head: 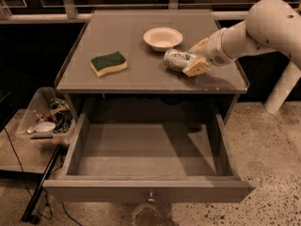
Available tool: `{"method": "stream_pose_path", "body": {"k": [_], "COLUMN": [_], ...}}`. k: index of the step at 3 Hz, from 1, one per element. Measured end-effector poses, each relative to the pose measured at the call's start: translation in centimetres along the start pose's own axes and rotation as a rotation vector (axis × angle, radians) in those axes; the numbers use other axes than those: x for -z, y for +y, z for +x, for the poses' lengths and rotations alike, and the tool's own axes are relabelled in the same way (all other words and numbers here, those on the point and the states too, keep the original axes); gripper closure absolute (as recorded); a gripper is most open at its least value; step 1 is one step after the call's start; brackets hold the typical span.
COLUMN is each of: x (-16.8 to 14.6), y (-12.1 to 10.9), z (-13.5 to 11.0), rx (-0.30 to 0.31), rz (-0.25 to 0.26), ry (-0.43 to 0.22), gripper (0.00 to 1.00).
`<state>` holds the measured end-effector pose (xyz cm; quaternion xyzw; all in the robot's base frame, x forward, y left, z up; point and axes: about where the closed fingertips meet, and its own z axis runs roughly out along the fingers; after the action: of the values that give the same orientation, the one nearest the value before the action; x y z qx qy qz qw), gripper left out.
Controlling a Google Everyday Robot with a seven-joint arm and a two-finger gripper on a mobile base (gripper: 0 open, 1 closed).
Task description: Pick 7up can from top drawer and place on counter
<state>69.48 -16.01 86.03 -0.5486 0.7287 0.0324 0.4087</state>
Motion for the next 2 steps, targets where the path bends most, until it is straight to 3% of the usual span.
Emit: {"method": "stream_pose_path", "body": {"k": [1,2], "x": [0.0,0.0], "y": [0.0,0.0], "z": [0.0,0.0], "rx": [0.0,0.0], "rz": [0.0,0.0], "ry": [0.0,0.0], "gripper": [0.12,0.0]}}
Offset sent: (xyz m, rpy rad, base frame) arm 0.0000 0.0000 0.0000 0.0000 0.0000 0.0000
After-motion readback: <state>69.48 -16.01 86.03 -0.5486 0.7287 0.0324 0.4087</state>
